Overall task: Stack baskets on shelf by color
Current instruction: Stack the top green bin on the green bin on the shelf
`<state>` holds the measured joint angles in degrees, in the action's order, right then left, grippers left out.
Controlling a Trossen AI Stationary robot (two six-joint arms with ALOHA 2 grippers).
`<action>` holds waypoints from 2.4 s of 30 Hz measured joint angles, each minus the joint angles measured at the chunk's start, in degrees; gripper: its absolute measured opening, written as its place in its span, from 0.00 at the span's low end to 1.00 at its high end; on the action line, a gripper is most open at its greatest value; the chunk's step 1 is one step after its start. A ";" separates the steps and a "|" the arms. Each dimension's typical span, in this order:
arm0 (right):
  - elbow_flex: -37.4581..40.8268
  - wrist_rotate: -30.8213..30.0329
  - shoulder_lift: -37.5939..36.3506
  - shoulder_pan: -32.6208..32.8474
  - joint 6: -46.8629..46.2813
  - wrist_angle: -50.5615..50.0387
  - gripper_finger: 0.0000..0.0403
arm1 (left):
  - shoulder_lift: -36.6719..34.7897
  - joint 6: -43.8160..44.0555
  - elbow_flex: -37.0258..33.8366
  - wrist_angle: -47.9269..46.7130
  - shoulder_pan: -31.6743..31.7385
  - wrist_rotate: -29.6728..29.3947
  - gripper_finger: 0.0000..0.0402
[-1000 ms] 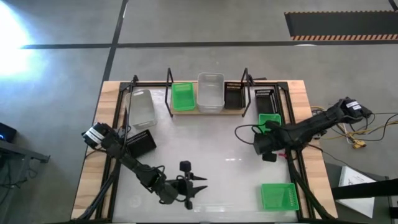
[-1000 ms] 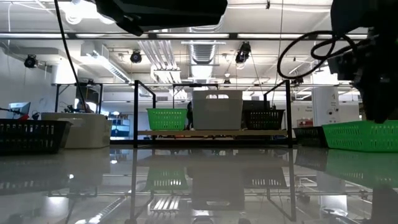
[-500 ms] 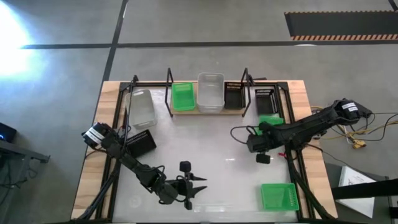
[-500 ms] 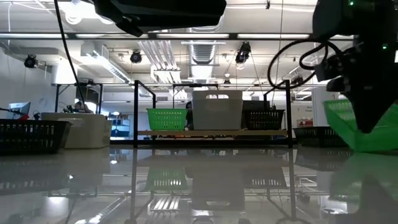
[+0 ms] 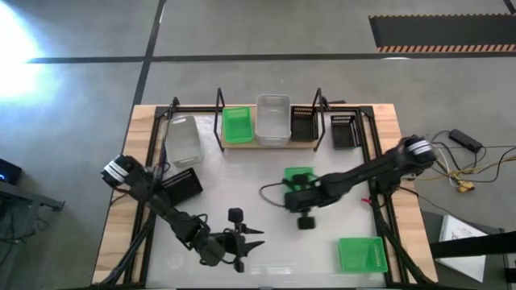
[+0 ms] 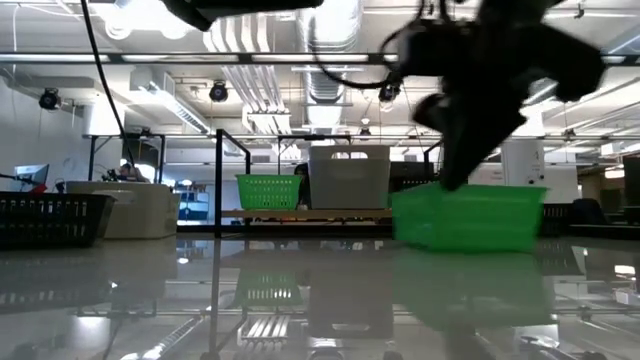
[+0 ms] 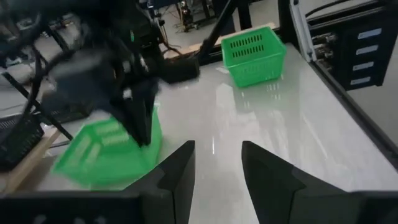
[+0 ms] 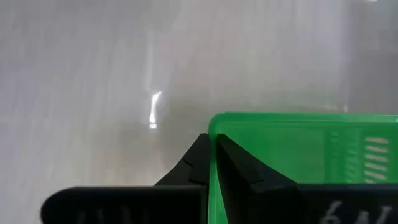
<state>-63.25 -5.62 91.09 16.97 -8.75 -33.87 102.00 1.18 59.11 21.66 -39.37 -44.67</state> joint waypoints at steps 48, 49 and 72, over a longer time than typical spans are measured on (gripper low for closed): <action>21.45 -39.90 -5.60 31.46 -21.29 34.58 0.24 | -4.87 28.18 6.32 -42.70 18.82 27.37 0.33; 21.51 -39.92 -5.61 31.41 -21.30 34.58 0.23 | -4.93 29.65 6.34 -42.46 19.44 29.05 0.35; 22.08 -41.14 -5.60 31.39 -20.10 34.64 0.15 | 1.88 25.24 9.11 -45.65 19.49 30.22 0.03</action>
<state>-41.17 -46.76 85.49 48.36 -28.85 0.78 103.88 26.42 68.23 -23.99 -19.88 -14.45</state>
